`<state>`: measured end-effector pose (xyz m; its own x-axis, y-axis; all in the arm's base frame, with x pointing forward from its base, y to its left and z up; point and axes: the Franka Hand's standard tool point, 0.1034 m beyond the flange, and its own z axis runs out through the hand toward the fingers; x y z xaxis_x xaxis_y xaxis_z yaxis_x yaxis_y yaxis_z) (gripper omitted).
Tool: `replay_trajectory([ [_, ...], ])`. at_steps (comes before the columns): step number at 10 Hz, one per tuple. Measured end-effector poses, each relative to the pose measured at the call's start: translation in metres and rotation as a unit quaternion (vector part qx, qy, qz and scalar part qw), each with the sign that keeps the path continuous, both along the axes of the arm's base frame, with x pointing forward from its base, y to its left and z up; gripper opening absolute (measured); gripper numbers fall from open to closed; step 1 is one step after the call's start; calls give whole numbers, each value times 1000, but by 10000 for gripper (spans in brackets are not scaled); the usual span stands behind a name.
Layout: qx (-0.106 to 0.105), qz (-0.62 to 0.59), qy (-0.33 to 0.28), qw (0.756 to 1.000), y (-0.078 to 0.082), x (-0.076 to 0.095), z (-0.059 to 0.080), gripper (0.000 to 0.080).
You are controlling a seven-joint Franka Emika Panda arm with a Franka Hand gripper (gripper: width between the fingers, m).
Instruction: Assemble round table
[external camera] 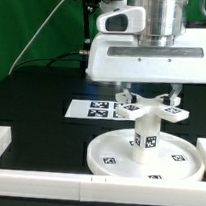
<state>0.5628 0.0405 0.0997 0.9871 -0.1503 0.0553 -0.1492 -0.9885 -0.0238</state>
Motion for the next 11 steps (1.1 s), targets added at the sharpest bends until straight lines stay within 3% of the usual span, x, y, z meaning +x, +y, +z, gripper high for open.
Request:
replay_trajectory([
  [1,2,-64,-6,998,0,-1,0,437],
  [3,13,-237,-8,971,0,0,0,439],
  [6,45,-452,2,891,-1,0,0,439],
  [7,48,-480,3,876,-2,0,0,439],
  [9,49,-488,4,872,-2,0,0,439],
  [11,49,-483,4,874,-1,0,1,606],
])
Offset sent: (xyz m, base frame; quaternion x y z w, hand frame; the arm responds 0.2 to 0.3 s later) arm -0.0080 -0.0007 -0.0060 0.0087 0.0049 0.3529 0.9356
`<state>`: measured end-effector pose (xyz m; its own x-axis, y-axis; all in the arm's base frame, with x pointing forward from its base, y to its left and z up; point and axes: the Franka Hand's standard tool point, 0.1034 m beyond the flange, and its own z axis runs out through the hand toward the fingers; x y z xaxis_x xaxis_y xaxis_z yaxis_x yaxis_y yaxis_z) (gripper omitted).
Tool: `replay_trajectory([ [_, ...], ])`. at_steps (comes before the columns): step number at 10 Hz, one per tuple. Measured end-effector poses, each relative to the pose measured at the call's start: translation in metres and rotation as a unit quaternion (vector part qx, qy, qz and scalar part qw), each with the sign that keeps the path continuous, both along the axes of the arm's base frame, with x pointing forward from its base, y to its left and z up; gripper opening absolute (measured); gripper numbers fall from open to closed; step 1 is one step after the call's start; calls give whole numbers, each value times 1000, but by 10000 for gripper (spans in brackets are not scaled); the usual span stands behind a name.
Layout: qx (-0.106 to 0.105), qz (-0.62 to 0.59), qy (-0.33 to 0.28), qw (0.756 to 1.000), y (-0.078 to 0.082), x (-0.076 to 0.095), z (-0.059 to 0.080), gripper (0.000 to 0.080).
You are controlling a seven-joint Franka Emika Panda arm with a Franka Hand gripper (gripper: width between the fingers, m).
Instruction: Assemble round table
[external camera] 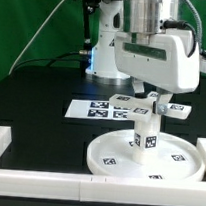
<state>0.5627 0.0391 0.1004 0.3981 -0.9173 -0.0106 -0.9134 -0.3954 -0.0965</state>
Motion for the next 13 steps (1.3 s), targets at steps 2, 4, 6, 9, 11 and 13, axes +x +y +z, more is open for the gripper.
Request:
replay_trajectory([
  [2,5,45,-4,999,4,1,15,641],
  [4,3,113,-13,994,3,4,24,647],
  [6,-8,245,-21,969,2,6,25,649],
  [9,-13,391,-16,920,4,3,21,649],
  [11,-17,440,-19,897,3,3,21,649],
  [13,-43,583,-14,811,-1,4,18,649],
])
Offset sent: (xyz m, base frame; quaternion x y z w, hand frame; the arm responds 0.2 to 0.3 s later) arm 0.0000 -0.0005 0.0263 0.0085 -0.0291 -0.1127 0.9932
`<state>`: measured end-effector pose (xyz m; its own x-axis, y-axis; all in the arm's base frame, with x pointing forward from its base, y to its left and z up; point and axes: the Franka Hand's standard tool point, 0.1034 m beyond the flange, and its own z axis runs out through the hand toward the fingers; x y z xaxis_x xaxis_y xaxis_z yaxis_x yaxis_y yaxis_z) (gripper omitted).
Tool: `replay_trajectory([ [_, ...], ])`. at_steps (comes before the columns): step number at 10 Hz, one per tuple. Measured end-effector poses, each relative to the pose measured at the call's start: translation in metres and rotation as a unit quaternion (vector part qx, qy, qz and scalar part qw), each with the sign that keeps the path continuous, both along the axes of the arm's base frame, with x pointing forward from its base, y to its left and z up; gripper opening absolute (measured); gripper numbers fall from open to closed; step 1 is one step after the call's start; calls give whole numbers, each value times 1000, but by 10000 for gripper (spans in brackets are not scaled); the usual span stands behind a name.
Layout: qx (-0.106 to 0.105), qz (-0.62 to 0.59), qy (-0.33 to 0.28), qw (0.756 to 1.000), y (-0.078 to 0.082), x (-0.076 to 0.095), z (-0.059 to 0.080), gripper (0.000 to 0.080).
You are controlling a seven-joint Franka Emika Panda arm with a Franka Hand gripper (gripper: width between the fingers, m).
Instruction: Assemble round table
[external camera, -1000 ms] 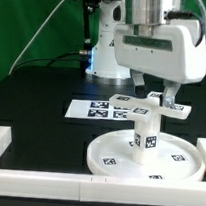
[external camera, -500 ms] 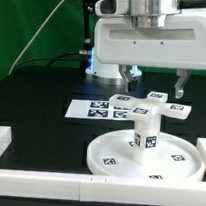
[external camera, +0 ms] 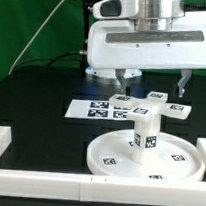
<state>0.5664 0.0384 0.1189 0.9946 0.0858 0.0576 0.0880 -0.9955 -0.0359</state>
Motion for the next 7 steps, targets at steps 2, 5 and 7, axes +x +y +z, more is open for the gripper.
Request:
replay_trajectory([
  [2,-8,90,-2,996,0,1,-3,649],
  [5,-9,84,-2,996,-1,0,-5,649],
  [7,-15,86,-9,996,-3,0,-13,649],
])
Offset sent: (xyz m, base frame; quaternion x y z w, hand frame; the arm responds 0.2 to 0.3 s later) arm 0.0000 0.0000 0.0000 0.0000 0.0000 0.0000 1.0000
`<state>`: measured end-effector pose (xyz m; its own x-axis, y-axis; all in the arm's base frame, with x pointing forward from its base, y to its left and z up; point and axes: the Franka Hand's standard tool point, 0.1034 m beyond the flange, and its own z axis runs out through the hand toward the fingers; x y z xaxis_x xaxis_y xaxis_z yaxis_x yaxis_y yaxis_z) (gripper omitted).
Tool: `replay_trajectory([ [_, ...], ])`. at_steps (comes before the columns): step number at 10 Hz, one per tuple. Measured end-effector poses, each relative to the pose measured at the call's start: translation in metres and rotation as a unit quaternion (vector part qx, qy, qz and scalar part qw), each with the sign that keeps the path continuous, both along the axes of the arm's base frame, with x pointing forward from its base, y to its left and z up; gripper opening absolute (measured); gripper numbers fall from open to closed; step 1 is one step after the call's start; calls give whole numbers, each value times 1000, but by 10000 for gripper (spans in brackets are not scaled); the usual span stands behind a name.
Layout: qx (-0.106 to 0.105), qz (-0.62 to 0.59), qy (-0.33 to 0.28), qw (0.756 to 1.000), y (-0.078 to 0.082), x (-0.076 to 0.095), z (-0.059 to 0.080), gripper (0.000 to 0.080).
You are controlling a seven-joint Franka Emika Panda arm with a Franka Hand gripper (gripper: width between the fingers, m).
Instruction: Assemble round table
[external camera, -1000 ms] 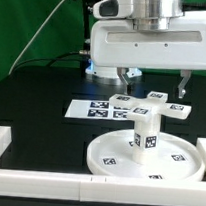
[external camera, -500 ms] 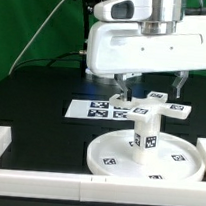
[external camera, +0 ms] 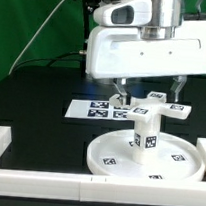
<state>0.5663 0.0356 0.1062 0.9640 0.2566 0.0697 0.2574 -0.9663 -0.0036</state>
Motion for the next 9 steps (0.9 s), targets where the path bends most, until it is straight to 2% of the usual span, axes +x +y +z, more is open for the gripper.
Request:
replay_trajectory([
  [3,0,-16,-5,1000,0,2,0,636],
  [4,1,-16,-1,1000,1,-1,0,467],
  [5,5,-46,0,999,1,-1,0,425],
  [9,15,-191,3,982,2,0,0,425],
])
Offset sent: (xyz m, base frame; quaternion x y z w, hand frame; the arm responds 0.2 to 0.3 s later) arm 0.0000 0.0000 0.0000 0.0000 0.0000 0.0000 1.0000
